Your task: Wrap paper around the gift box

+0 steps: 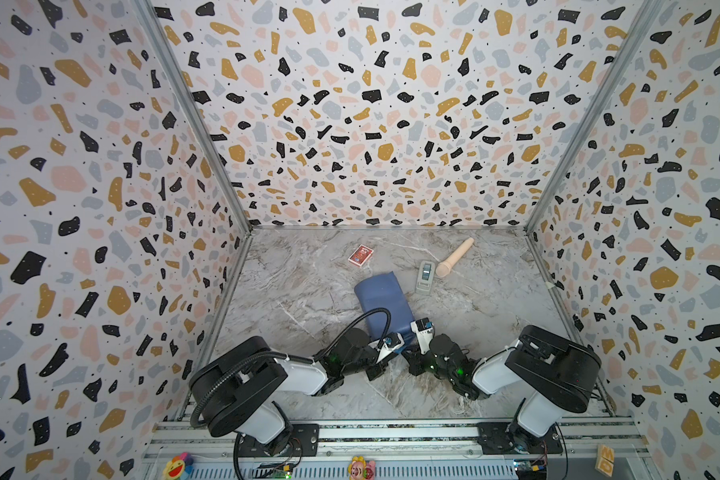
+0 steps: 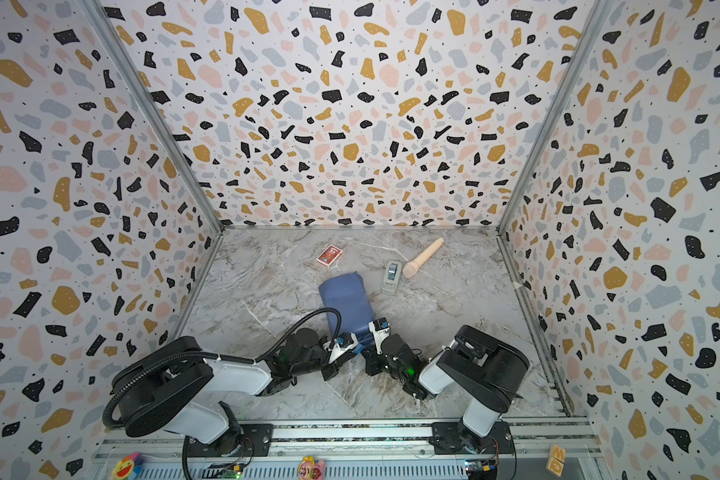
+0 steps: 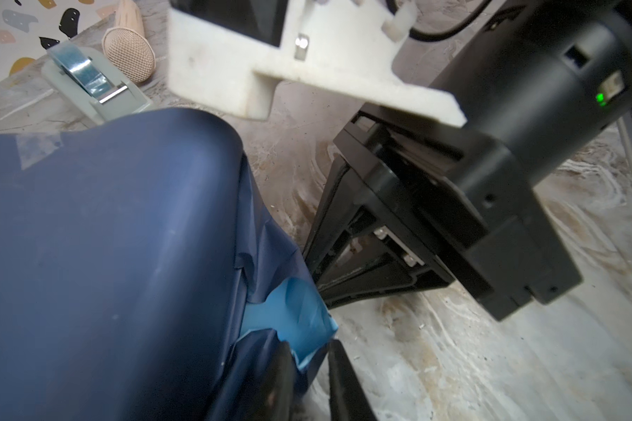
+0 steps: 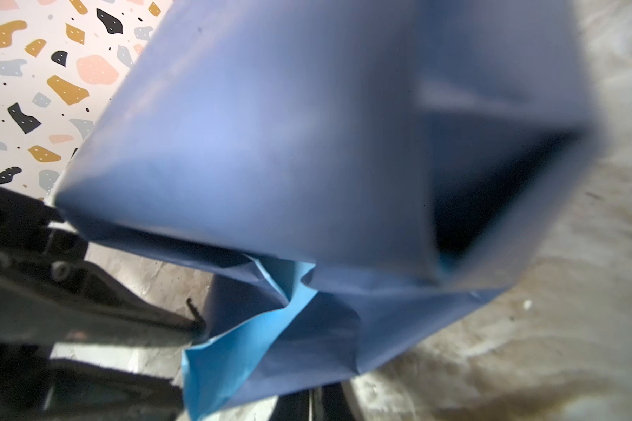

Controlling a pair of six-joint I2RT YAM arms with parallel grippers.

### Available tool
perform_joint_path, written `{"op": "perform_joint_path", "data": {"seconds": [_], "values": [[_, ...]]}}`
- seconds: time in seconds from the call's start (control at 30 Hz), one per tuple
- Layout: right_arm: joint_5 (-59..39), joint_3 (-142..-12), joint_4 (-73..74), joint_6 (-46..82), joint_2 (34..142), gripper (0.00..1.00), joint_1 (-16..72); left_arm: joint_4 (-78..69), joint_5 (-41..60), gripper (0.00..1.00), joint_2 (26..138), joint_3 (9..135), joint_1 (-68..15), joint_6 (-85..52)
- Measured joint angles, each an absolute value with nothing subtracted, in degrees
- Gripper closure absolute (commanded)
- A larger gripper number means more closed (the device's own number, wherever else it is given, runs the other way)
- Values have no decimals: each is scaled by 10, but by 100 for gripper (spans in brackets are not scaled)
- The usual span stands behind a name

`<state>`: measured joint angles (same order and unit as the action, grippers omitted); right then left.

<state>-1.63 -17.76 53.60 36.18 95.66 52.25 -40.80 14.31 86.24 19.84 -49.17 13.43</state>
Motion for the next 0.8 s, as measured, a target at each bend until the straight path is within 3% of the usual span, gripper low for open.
{"op": "perform_joint_path", "data": {"seconds": [0.37,0.8], "values": [[-14,-178,536,366,957,95,522,-407,132,55,858,185,-494,160],[-12,-178,536,371,957,96,522,-397,56,59,881,196,-521,203]]}}
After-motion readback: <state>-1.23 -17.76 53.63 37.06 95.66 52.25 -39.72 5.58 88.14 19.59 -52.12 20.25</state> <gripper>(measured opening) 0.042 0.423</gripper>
